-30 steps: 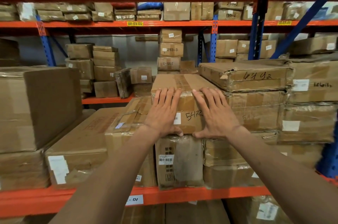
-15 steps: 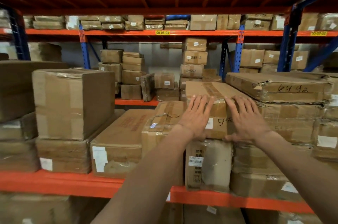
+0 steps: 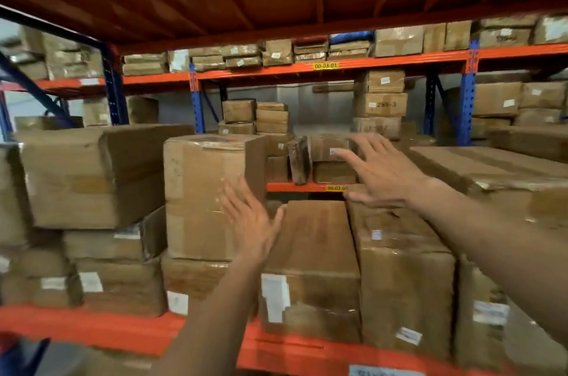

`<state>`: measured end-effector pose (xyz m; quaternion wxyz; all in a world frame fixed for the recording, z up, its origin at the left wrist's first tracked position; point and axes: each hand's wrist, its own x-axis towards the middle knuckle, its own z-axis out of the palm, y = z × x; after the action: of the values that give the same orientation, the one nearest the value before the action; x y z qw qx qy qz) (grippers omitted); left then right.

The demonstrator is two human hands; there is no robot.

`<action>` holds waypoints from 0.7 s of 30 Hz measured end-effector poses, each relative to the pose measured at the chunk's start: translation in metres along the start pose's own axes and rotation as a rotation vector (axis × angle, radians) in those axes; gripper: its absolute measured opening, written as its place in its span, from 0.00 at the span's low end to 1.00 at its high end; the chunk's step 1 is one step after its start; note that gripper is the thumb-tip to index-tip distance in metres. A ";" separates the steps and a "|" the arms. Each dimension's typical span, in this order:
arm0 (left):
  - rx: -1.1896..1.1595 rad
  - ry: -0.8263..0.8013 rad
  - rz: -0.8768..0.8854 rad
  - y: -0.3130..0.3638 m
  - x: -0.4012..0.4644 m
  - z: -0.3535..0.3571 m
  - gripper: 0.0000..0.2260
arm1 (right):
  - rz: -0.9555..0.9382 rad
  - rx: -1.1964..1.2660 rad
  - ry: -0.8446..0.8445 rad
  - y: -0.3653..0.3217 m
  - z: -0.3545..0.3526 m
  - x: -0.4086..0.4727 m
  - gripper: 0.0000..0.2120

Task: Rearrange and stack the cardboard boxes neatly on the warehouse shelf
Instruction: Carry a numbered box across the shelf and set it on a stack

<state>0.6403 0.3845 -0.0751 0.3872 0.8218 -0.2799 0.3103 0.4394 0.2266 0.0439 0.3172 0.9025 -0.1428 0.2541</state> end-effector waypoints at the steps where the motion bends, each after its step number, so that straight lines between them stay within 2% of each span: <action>1: -0.013 -0.023 -0.076 -0.025 0.008 -0.004 0.57 | -0.046 0.009 0.017 -0.024 0.003 0.026 0.42; 4: -0.039 -0.111 -0.276 -0.082 0.023 -0.015 0.65 | -0.124 0.105 0.086 -0.096 0.000 0.097 0.41; 8: -0.158 -0.162 -0.416 -0.134 0.049 -0.020 0.71 | -0.147 0.214 0.127 -0.165 -0.012 0.173 0.42; 13: -0.286 -0.194 -0.370 -0.165 0.074 -0.017 0.74 | -0.045 0.266 0.002 -0.195 0.008 0.212 0.52; 21: -0.224 -0.193 -0.263 -0.150 0.077 -0.018 0.72 | 0.065 0.339 0.135 -0.174 0.034 0.192 0.52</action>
<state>0.7900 0.4642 -0.0797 0.4847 0.8291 -0.2388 0.1436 0.6842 0.3186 0.0395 0.1612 0.9188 -0.1051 0.3446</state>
